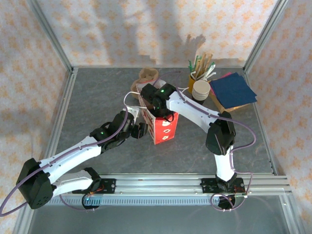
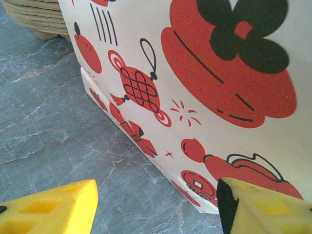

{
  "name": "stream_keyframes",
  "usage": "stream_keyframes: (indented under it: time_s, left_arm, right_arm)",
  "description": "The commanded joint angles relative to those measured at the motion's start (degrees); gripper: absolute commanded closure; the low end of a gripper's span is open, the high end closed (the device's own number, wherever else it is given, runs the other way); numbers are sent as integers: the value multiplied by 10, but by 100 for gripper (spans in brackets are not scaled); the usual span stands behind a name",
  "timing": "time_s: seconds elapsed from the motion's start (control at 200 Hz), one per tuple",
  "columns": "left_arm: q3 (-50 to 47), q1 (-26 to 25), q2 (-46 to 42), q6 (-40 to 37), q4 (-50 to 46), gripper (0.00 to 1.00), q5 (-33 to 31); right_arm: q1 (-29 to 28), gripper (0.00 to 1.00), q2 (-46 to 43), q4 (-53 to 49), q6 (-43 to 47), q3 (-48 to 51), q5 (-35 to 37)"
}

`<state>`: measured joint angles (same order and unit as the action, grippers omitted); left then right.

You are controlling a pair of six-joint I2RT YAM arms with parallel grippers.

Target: Pack the takeout coffee

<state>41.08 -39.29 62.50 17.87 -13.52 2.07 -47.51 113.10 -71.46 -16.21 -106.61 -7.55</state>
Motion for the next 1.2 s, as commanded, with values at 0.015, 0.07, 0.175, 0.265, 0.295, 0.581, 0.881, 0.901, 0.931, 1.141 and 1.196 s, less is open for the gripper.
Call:
stream_keyframes:
  time_s: [0.015, 0.07, 0.175, 0.265, 0.295, 0.581, 0.881, 0.901, 0.931, 1.141, 1.196]
  left_arm:
    - [7, -2, 6, -9, -3, 32, -12]
    - [7, -2, 6, -9, -3, 32, -12]
    - [7, -2, 6, -8, -3, 32, -12]
    - [7, -2, 4, -8, -4, 32, -12]
    - [7, -1, 5, -8, -4, 32, -13]
    - [10, -2, 6, -7, -5, 32, -13]
    - [8, -2, 5, -7, -5, 32, -14]
    - [8, -2, 5, -7, -4, 32, -14]
    - [8, -2, 5, -7, -4, 32, -13]
    - [8, -1, 5, -6, -7, 32, -15]
    - [6, -2, 3, -6, -6, 32, -17]
  right_arm:
    - [4, 62, -1, 2, 6, 16, 0]
    - [4, 62, -2, 4, 6, 17, -1]
    - [4, 62, -3, 6, 7, 21, -1]
    - [4, 62, -4, 8, 7, 23, -3]
    - [4, 62, -5, 10, 7, 25, -3]
    - [6, 62, -7, 21, 8, 42, -8]
    - [7, 62, -3, 29, 12, 54, -13]
    - [8, 62, -3, 29, 11, 54, -14]
    - [7, 62, -2, 29, 12, 55, -13]
    - [8, 62, -1, 34, 12, 62, -19]
    - [8, 62, 3, 32, 14, 61, -18]
